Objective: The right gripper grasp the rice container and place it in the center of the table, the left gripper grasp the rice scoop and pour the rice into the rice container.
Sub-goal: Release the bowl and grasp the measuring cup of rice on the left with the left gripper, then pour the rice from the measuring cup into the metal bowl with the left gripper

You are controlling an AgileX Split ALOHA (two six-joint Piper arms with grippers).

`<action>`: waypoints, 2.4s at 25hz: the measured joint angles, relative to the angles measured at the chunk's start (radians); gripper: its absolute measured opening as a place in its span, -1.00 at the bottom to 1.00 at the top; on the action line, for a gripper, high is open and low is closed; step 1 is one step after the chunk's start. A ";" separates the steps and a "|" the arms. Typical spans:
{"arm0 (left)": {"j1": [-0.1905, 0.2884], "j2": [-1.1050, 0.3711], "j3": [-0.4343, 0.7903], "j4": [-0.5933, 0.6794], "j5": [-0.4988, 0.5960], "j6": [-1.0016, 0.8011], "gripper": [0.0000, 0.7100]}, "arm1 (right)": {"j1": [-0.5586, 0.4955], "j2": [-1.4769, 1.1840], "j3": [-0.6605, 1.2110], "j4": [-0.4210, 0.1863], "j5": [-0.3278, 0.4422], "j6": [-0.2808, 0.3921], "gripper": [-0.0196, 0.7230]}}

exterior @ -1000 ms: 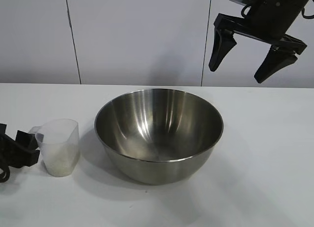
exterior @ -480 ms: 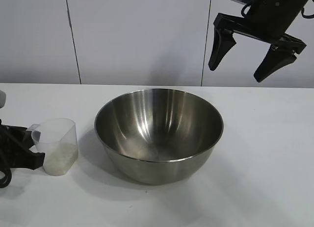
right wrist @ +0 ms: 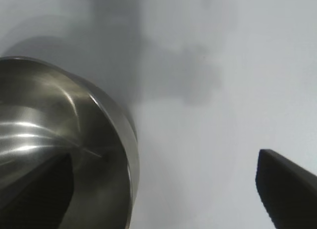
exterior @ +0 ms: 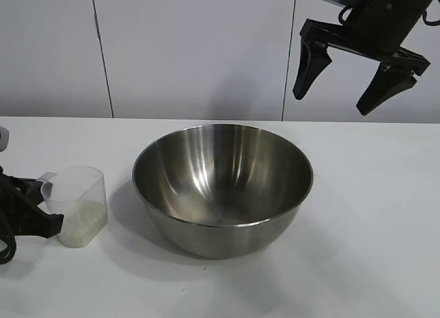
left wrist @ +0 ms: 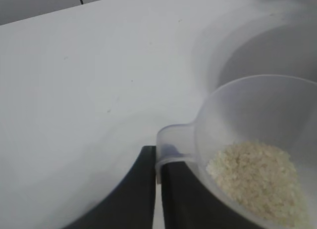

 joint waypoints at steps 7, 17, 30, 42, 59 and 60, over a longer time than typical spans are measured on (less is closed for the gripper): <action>0.000 -0.084 0.000 0.028 0.004 0.005 -0.96 | 0.000 0.000 0.000 -0.005 0.000 0.001 0.92; 0.000 -0.201 -0.007 0.126 0.008 0.005 -0.96 | 0.000 0.000 0.000 -0.005 0.000 0.002 0.92; -0.081 -0.411 -0.287 0.186 0.518 0.161 -0.96 | 0.000 0.000 0.000 -0.009 0.001 0.004 0.92; -0.199 -0.411 -0.503 0.188 0.743 0.239 -0.96 | 0.000 0.000 0.000 -0.010 0.001 0.004 0.92; -0.287 -0.312 -0.573 0.299 0.794 0.504 -0.97 | 0.000 0.000 0.000 -0.022 0.009 0.004 0.92; -0.296 -0.292 -0.590 0.308 0.794 0.522 -0.97 | 0.000 0.000 0.000 -0.022 0.011 0.004 0.92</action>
